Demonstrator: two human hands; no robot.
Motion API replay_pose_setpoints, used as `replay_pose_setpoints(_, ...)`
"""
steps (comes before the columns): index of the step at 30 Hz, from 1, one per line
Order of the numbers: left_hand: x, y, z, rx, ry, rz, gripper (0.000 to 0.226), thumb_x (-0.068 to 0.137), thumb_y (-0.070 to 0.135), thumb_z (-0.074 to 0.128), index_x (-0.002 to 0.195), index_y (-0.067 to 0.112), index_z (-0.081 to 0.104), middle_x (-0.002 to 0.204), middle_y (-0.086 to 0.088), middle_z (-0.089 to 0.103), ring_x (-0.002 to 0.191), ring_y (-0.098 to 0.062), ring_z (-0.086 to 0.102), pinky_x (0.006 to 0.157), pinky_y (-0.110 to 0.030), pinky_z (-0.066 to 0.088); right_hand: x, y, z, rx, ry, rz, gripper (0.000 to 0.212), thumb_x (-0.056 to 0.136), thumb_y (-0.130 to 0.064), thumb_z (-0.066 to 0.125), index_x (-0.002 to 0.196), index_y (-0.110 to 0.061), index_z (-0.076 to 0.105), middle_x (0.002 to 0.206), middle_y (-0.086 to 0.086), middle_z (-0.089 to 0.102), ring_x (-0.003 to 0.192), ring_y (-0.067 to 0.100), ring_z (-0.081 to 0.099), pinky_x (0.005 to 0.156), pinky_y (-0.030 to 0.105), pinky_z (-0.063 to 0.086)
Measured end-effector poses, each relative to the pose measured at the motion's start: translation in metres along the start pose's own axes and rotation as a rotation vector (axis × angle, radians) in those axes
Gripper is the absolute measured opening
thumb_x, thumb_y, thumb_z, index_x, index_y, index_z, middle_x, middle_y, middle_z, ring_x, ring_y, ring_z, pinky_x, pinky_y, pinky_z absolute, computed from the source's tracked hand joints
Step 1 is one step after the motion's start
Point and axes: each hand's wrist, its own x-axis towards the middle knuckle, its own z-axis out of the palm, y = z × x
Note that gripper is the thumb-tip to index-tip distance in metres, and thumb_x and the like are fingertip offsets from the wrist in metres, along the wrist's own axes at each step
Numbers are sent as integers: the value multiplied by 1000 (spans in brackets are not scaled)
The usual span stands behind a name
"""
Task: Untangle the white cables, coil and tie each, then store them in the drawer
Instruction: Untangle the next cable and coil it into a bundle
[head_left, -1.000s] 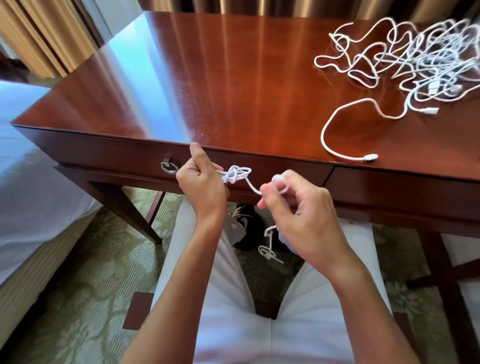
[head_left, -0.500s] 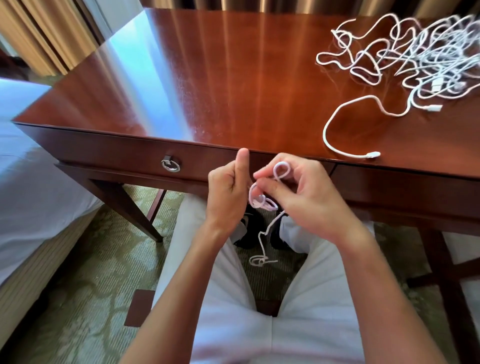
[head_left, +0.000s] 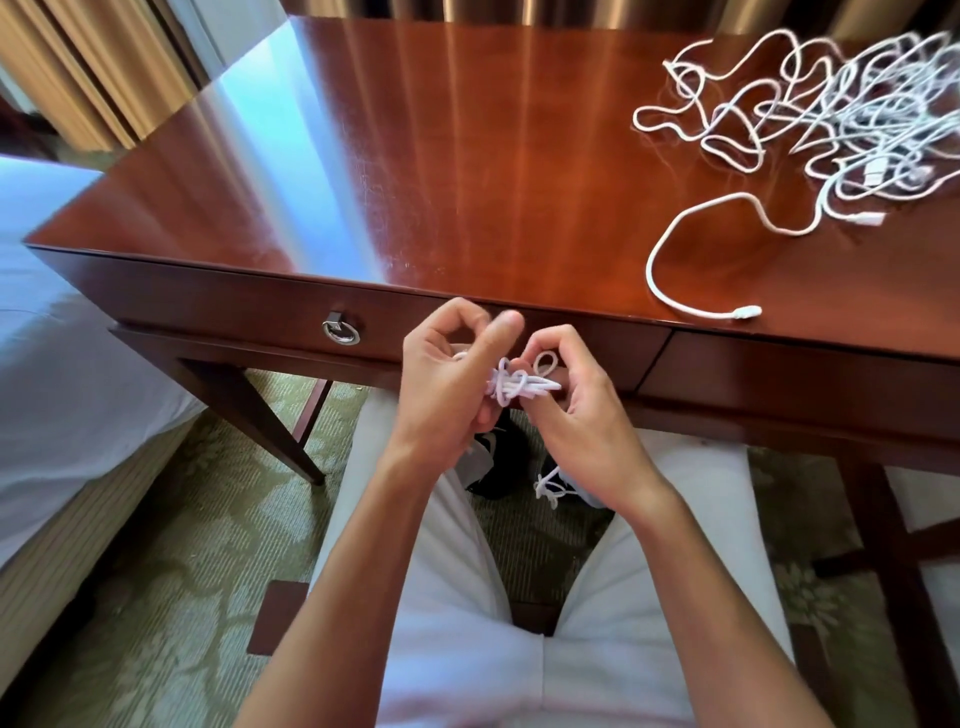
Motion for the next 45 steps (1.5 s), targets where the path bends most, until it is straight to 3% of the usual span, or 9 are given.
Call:
replay_pose_setpoints(7,3,7,-6,-93,-103,-135,29,96,-10,35,97,10,57,40,4,37,27,-3,24,32,-10,18,-3,5,-2,-202,-22,-71,14,100,-40,59,108,-35,70,96,-9,60,75,4,61,64,20,48)
replay_pose_setpoints(10,6,8,-9,-136,-55,-142,29,98,-8,36,88,11,57,39,2,30,27,-3,19,31,-9,19,-4,8,-2,-347,-50,-144,18,102,-30,60,109,-19,73,105,-5,58,88,11,63,80,35,53)
replay_pose_setpoints(13,5,10,-13,-151,-56,-189,40,96,-9,38,72,11,63,38,0,31,25,-2,20,31,-8,17,-4,12,-7,-180,-99,-177,18,100,-17,61,111,-13,76,103,-7,73,95,6,68,85,28,52)
replay_pose_setpoints(19,3,17,-21,-51,-228,-295,55,98,-4,33,52,16,55,34,4,25,24,0,15,36,-5,14,-6,2,-19,282,-308,61,27,101,-11,51,122,-13,66,81,-9,74,53,3,47,46,15,33)
replay_pose_setpoints(28,-1,30,-24,-112,-319,-258,40,89,6,42,52,18,49,33,7,23,25,0,14,36,-4,23,2,9,-24,222,-174,296,25,108,-12,44,103,-7,68,83,7,76,46,9,43,43,15,30)
replay_pose_setpoints(31,1,33,-25,-128,-239,-239,48,97,3,39,53,19,50,32,7,23,24,-1,15,36,-4,19,0,9,-21,44,-333,282,26,108,-12,45,96,-7,67,75,4,73,54,13,51,54,22,44)
replay_pose_setpoints(36,8,23,-8,-98,-149,-245,36,100,1,34,66,9,44,34,4,22,24,-3,14,39,-5,12,1,6,-5,-296,-364,-36,26,98,-8,53,114,-17,70,116,-10,71,115,8,63,104,38,47)
replay_pose_setpoints(40,17,15,-5,-90,4,-217,42,98,1,36,58,10,47,36,2,24,26,-5,14,36,-7,15,-4,-6,6,1,-267,68,12,98,-9,62,103,-19,67,86,-8,73,81,8,70,82,36,58)
replay_pose_setpoints(45,23,-6,-5,252,371,35,33,87,2,41,54,6,43,37,8,34,33,-8,25,39,-20,23,-12,-18,7,-438,-180,-64,23,105,-36,46,89,-21,54,68,-2,58,62,21,50,65,47,48)
